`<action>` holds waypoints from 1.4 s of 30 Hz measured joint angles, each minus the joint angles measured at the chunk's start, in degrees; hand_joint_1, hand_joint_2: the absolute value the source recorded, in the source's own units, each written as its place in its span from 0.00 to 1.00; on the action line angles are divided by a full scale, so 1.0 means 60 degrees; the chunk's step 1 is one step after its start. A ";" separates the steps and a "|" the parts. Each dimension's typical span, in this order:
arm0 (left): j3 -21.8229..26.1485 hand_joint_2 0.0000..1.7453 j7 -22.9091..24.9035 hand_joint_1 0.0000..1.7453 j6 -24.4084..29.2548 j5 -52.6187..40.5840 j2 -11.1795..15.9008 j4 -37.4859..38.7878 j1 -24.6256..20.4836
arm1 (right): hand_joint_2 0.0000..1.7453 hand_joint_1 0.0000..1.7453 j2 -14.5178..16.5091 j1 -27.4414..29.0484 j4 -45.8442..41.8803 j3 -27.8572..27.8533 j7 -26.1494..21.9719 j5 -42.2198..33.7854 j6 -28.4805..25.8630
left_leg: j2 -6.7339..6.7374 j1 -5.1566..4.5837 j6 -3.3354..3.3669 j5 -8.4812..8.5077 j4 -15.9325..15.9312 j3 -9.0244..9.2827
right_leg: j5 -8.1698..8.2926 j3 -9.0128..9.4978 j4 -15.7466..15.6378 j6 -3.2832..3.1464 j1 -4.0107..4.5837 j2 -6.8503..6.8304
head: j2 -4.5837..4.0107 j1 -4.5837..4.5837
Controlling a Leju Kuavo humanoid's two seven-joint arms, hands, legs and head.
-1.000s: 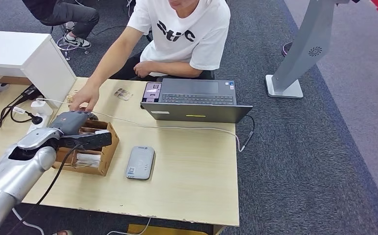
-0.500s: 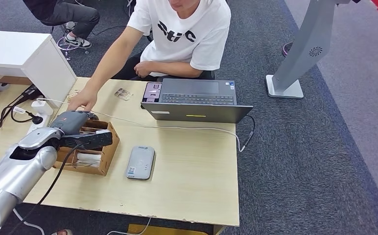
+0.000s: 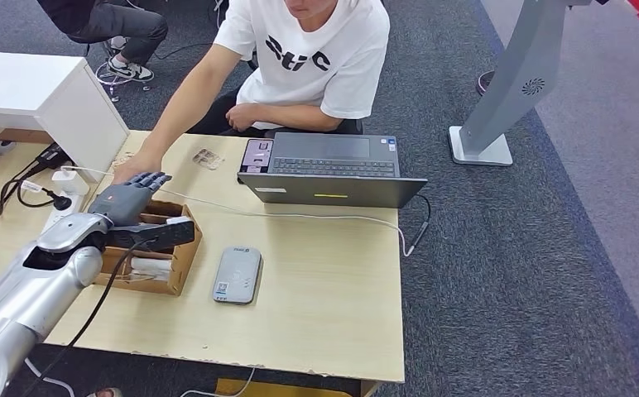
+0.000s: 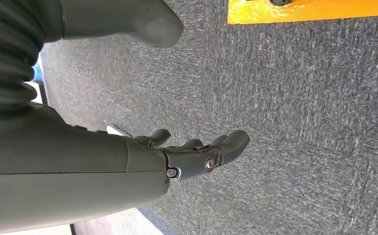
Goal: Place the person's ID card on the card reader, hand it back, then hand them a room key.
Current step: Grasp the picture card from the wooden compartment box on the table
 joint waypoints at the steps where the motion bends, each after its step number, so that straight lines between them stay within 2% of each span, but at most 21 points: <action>1: 0.0015 1.00 0.0017 0.00 0.0012 -0.0025 -0.0012 0.0000 0.0004 | 1.00 0.00 0.0000 0.0000 0.0000 -0.0003 0.0000 0.0000 0.0004 | 0.0000 0.0000 0.0000 0.0000 0.0000 0.0000 | 0.0000 0.0000 0.0000 0.0000 0.0000 0.0000 | 0.0000 0.0000; 19: 0.0237 1.00 -0.0012 0.00 0.0012 -0.0370 -0.0137 -0.0025 0.0013 | 1.00 0.00 0.0000 0.0001 0.0001 -0.0195 0.0000 -0.0006 0.0022 | 0.0000 0.0000 0.0000 0.0000 0.0000 0.0000 | 0.0000 0.0000 0.0000 0.0000 0.0000 0.0000 | 0.0000 0.0000; 29: 0.0313 1.00 -0.0009 0.00 -0.0378 -0.0368 -0.0013 -0.0460 0.0008 | 1.00 0.00 0.0000 0.0001 0.0001 -0.0238 -0.0034 -0.0029 0.0016 | 0.0000 0.0000 0.0000 0.0000 0.0000 0.0000 | 0.0000 0.0000 0.0000 0.0000 0.0000 0.0000 | 0.0000 0.0001; 42: 0.0435 1.00 0.0054 0.00 -0.0359 -0.0374 0.0117 -0.0715 -0.0016 | 1.00 0.00 0.0000 0.0001 0.0000 -0.0359 -0.0036 -0.0029 0.0016 | 0.0001 0.0000 0.0000 0.0000 0.0000 0.0000 | 0.0000 0.0000 0.0000 0.0000 0.0000 0.0000 | 0.0000 0.0001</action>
